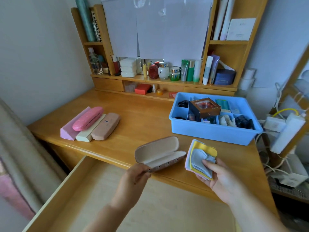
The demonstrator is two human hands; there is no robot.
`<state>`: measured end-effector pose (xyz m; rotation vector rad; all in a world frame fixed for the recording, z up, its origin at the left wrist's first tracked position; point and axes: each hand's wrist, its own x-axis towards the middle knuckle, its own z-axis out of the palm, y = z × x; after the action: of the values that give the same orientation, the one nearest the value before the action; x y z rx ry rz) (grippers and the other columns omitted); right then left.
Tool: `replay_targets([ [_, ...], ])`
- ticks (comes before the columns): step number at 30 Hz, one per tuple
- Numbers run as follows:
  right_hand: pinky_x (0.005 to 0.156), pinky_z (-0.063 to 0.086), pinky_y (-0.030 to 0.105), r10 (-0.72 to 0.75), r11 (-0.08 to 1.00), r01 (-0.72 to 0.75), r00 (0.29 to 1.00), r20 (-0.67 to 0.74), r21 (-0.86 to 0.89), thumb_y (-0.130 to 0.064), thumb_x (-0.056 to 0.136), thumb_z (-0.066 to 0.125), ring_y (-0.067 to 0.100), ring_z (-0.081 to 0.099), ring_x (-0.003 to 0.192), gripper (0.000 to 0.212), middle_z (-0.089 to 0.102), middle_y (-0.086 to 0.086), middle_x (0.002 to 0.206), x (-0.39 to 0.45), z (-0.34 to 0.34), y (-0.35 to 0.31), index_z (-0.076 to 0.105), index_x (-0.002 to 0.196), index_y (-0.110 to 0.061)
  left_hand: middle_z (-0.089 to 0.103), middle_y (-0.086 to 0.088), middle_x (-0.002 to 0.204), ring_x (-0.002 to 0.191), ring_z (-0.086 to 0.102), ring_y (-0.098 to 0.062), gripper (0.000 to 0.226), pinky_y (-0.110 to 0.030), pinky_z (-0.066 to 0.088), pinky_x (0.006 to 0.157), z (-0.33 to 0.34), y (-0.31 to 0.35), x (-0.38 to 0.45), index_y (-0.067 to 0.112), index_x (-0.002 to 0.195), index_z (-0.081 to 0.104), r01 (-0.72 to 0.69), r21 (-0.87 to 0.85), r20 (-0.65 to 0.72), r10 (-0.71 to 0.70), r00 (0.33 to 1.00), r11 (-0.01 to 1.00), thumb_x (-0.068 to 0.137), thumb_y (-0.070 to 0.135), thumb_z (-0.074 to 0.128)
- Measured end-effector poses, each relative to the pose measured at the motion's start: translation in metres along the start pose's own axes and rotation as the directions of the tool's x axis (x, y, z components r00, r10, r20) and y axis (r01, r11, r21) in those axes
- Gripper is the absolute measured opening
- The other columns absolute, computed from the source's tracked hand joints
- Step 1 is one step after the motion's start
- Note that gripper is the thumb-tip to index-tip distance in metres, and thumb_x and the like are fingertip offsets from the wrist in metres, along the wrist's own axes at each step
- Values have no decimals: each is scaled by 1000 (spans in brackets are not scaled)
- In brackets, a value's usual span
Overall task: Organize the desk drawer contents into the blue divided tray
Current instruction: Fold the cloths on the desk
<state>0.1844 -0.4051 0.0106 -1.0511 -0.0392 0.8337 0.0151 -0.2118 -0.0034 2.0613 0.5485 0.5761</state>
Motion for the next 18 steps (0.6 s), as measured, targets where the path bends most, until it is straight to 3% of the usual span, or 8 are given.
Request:
replay_targets([
  [2, 56, 58, 28, -13, 1000, 13, 1000, -8, -10, -5, 90, 55, 19, 70, 69, 19, 73, 6, 84, -1, 3, -4, 63, 104, -15, 65, -2, 84, 80, 63, -17, 15, -31, 51, 75, 9, 9, -7, 10, 86, 69, -60, 6, 72, 59, 996, 998, 85, -3, 61],
  [5, 57, 57, 29, -33, 997, 34, 999, 11, -65, -7, 88, 57, 19, 69, 69, 19, 73, 5, 84, 0, 12, -10, 64, 103, -16, 66, 6, 91, 69, 63, -9, 17, -19, 49, 64, 21, 19, -15, 19, 100, 70, -170, 60, 213, 154, 965, 984, 91, 14, 55],
  [8, 58, 56, 31, -49, 971, 41, 998, -28, -235, -6, 87, 61, 20, 70, 72, 17, 73, 5, 85, 3, 25, -6, 65, 100, -17, 62, 12, 94, 70, 56, -7, 20, -18, 44, 55, 17, 22, -10, 30, 101, 64, -301, 370, -5, 326, 945, 879, 82, 25, 63],
  [10, 56, 56, 30, -60, 917, 18, 994, -92, -398, -7, 88, 62, 21, 69, 75, 15, 71, 5, 89, 6, 34, 1, 64, 96, -20, 52, 4, 104, 82, 56, -13, 44, -24, 48, 62, 13, 23, 0, 26, 109, 55, -217, 513, -177, 350, 920, 831, 69, 22, 74],
  [12, 55, 56, 29, -72, 838, -13, 988, -133, -545, -11, 90, 61, 20, 69, 76, 11, 69, 6, 92, 9, 41, 5, 62, 95, -20, 47, 1, 110, 98, 53, -21, 61, -29, 47, 75, 9, 26, 14, 21, 119, 48, -74, 562, -195, 219, 956, 824, 66, 27, 76],
  [13, 57, 57, 30, -79, 802, -23, 986, -144, -597, -13, 91, 60, 21, 69, 76, 9, 68, 6, 91, 11, 42, 6, 61, 95, -20, 47, 4, 110, 99, 53, -20, 59, -28, 46, 75, 8, 29, 22, 25, 121, 45, 32, 521, -163, 62, 985, 853, 69, 33, 72],
  [15, 59, 58, 31, -89, 739, -41, 983, -158, -673, -15, 91, 60, 21, 69, 78, 7, 68, 6, 91, 10, 42, 5, 59, 93, -22, 52, 11, 95, 85, 55, -15, 41, -26, 42, 62, 10, 34, 35, 31, 109, 43, 241, 453, -19, -261, 965, 859, 74, 40, 62],
  [18, 61, 56, 33, -132, 654, -51, 975, -180, -755, -15, 89, 61, 21, 66, 83, 6, 67, 5, 91, 8, 34, -3, 60, 90, -21, 51, 9, 74, 67, 51, -16, 16, -25, 38, 50, 14, 39, 46, 22, 91, 49, 235, 576, 109, -358, 927, 783, 76, 23, 54],
])
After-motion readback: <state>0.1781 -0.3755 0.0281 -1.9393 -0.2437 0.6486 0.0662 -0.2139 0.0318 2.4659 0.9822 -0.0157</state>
